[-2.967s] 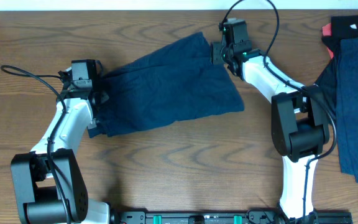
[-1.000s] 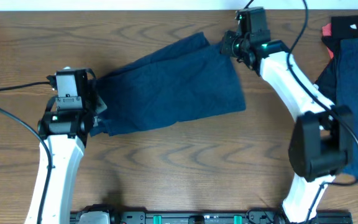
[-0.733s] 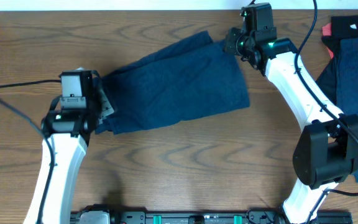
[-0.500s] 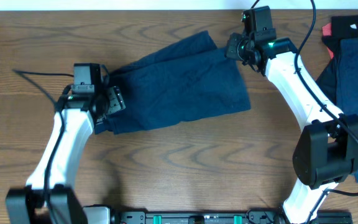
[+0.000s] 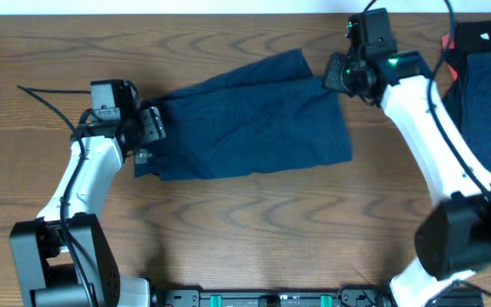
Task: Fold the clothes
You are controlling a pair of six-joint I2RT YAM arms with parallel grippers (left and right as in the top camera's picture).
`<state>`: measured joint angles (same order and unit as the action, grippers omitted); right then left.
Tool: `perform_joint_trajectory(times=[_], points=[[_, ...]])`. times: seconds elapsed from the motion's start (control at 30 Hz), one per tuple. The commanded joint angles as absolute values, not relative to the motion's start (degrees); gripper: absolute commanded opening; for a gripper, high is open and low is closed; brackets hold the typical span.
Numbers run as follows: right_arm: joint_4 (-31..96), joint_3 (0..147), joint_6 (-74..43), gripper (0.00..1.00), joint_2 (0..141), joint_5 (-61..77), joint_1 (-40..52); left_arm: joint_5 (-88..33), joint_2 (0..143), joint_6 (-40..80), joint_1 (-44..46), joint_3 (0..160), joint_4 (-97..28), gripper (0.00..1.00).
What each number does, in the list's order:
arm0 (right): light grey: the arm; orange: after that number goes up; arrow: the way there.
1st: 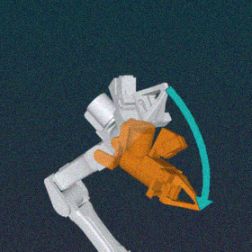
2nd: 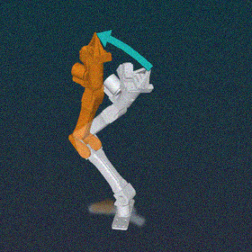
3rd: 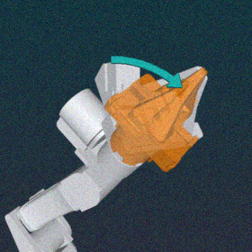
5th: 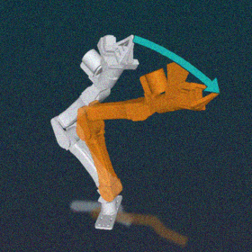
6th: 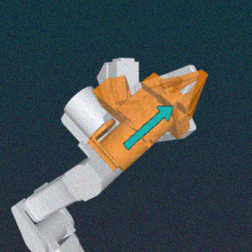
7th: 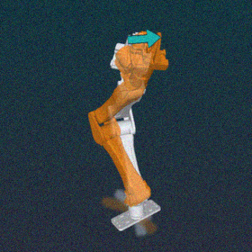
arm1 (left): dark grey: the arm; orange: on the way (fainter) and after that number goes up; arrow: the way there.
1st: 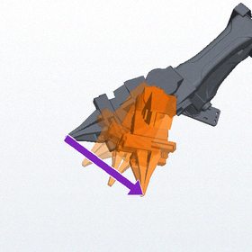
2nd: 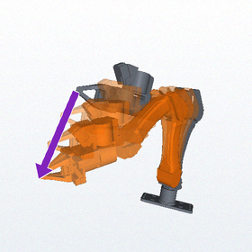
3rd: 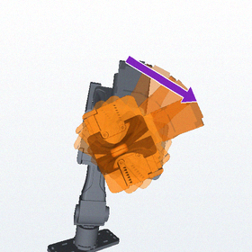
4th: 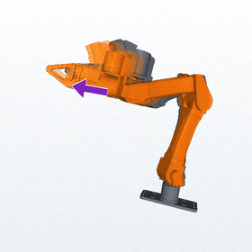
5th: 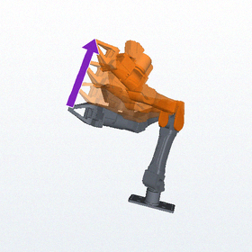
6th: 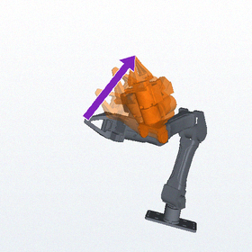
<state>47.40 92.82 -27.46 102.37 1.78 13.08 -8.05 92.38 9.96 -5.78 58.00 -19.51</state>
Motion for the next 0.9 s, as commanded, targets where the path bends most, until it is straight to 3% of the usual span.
perform_joint_trajectory(times=[0.0, 0.53, 0.87], points=[[49.0, 93.6, -25.5, 0.01, 97.9, 0.9, 12.6, -10.5, 92.7, 8.4, -6.2, 59.5, -17.3, 0.79], [52.6, 93.1, -24.6, 0.01, 93.3, 0.8, 12.7, -24.1, 104.2, 7.9, -6.0, 62.8, -12.2, 0.77], [52.5, 93.0, -24.6, 0.01, 93.3, 0.8, 12.7, -26.6, 104.2, 7.9, -6.0, 62.8, -10.6, 0.43]])
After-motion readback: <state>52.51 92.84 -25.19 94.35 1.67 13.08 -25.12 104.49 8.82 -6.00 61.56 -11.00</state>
